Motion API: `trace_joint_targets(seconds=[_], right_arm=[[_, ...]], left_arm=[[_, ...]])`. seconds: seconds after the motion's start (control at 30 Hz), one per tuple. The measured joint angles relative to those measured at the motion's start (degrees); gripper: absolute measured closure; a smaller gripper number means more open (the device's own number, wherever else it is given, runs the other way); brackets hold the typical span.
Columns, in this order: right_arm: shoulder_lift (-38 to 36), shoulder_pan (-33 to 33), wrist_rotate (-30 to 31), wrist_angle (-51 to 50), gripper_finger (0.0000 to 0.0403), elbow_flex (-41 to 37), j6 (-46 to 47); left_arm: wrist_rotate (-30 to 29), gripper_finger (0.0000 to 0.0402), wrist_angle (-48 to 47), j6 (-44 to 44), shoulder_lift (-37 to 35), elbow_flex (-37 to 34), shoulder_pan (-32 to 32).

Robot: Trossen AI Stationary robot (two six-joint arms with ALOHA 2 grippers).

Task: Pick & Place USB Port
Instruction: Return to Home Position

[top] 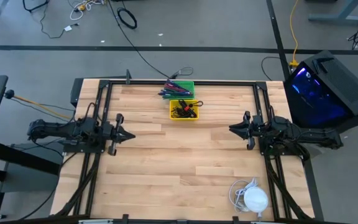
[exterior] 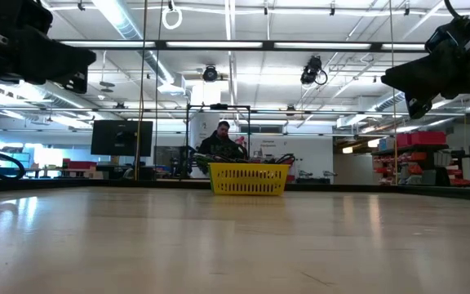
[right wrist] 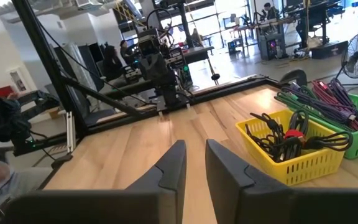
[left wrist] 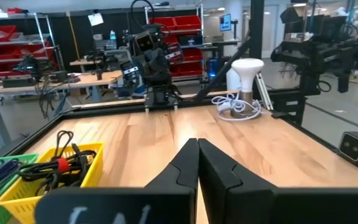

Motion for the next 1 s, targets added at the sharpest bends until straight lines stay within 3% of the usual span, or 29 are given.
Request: trace_joint_targets(seconds=[1.0], right_arm=[[0.0,0.0,0.0,0.0,0.0340,0.0,0.0]], left_arm=[[-1.1,0.0390,1.1,-0.2,0.0,0.0,0.0]])
